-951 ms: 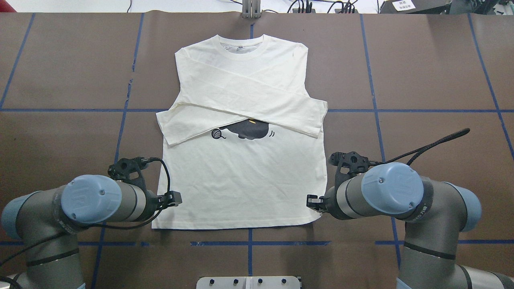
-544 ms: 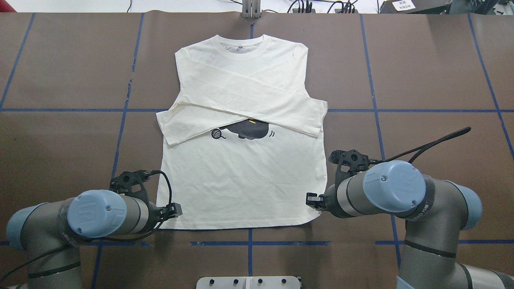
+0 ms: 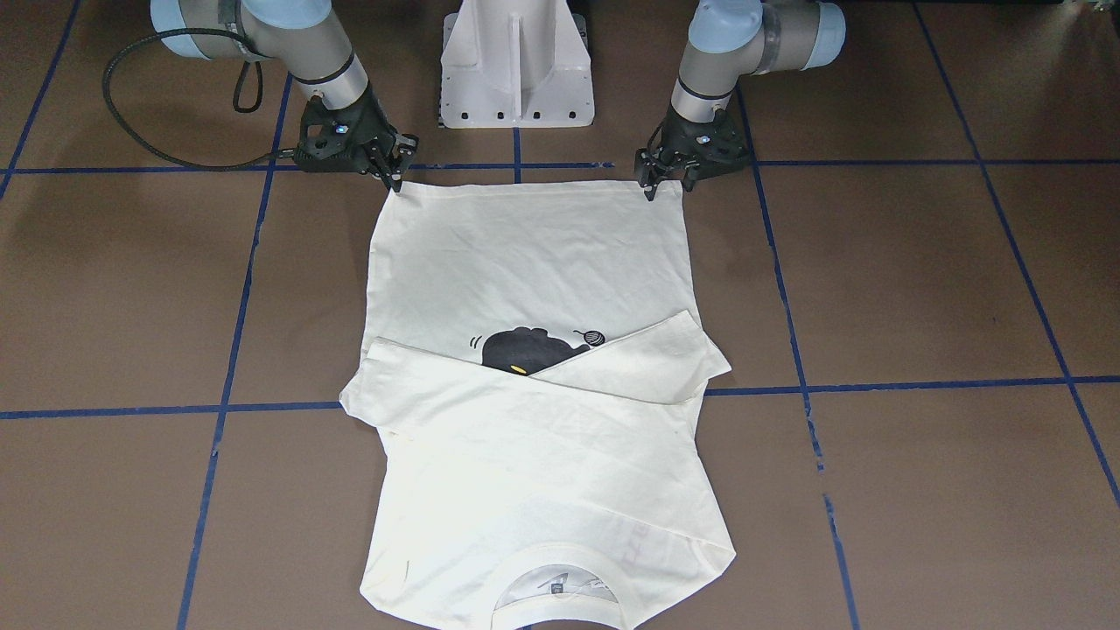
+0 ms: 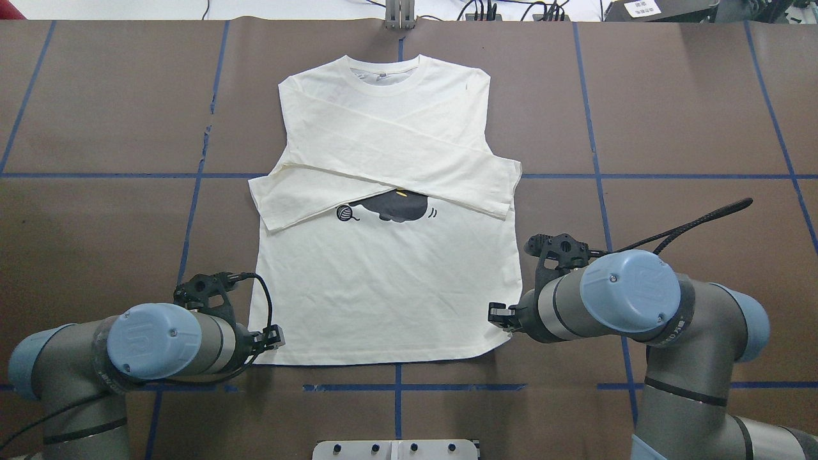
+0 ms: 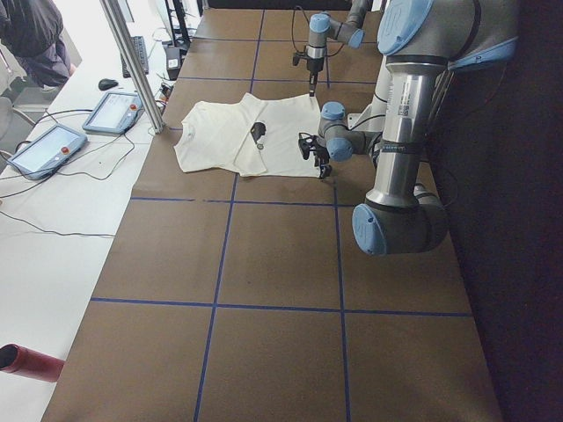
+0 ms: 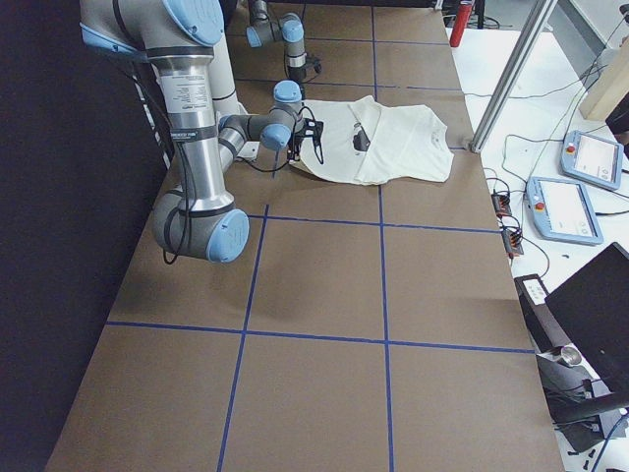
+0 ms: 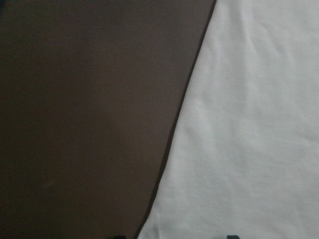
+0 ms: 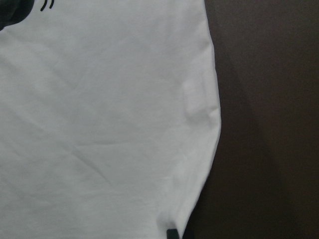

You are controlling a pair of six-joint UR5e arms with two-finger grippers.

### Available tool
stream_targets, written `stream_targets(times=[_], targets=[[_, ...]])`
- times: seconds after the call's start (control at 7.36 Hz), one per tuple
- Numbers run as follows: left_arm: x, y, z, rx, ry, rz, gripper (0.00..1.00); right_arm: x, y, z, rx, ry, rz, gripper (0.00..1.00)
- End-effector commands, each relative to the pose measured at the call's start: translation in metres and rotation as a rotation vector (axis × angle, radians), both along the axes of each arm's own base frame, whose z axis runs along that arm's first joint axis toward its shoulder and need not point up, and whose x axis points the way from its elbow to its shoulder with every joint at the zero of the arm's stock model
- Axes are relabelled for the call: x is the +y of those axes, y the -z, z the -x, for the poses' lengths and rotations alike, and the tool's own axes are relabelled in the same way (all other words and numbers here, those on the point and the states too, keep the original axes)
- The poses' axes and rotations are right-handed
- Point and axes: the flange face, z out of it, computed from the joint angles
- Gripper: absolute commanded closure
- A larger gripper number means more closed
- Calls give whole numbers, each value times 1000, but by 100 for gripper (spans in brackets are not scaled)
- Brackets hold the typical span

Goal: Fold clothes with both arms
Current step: 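Grasp the hem corners with both grippers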

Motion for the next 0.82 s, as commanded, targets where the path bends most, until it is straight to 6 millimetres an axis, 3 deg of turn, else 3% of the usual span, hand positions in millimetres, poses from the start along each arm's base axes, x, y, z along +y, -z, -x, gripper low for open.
stream_targets(times=[0.0, 0.27, 0.41, 0.68], targets=[[1, -1, 0, -26, -2, 6, 33, 0, 0, 0, 0, -1, -1, 100], [1, -4, 0, -34, -5, 6, 37, -1, -1, 0, 3, -1, 1, 100], [1, -4, 0, -35, -5, 7, 46, 0, -1, 1, 3, -1, 0, 100], [1, -4, 0, -35, -6, 8, 76, -1, -1, 0, 3, -1, 1, 100]])
